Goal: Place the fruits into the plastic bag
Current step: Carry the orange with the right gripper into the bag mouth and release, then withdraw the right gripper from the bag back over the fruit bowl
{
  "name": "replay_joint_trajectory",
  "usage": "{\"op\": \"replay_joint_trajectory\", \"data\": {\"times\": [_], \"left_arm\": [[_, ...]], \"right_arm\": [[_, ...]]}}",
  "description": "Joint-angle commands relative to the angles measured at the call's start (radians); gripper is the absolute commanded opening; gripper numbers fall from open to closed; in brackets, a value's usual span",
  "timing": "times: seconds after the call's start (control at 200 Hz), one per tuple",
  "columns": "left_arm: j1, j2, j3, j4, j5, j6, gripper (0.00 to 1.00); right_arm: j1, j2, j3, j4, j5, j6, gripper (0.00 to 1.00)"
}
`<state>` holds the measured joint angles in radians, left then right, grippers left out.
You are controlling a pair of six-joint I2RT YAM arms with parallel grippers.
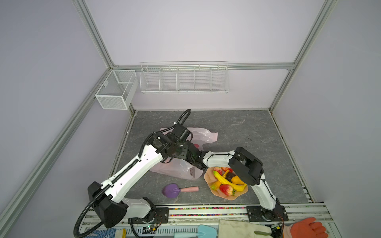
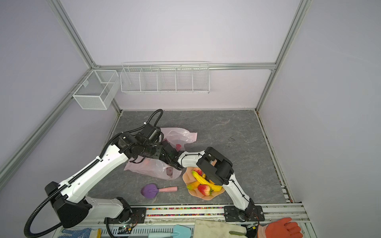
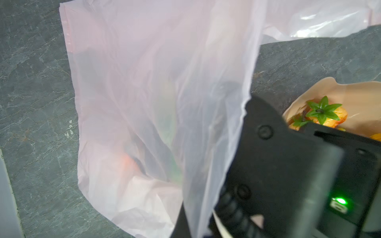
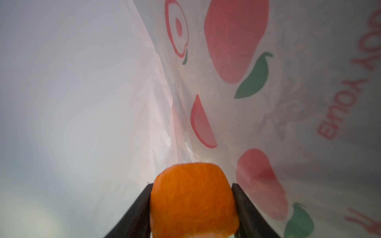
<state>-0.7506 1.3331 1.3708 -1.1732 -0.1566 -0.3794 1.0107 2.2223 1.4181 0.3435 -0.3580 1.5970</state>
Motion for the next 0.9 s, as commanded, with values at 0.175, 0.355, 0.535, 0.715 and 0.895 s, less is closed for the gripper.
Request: {"op": "replay_joint_trajectory", "data": {"times": [0.175,0.355,0.535,0.715,0.895], "left_arm": [[0.005,-0.033,0.014,0.016,-0.017,0.018,0.00],[0.005,-0.049,0.010,0.002,-0.040,0.018,0.00],[0.016,-0.069,-0.011,-0.007,-0.055,0.010,0.00],[0.044,-0.094,-0.037,-0.006,-0.058,0.004,0.00],[0.049,-0.111,-0.050,-0.003,-0.054,0.008,0.00]], "right_arm": [[0.008,0.034,0.007,0.090,-0.024,0.158,0.76],[0.006,-0.022,-0.024,0.071,-0.019,0.121,0.88],[-0.001,-0.122,-0.086,-0.005,-0.013,0.069,0.88],[-0.011,-0.256,-0.161,-0.152,0.023,-0.008,0.88],[-0.034,-0.394,-0.190,-0.377,0.092,-0.146,0.88]]}}
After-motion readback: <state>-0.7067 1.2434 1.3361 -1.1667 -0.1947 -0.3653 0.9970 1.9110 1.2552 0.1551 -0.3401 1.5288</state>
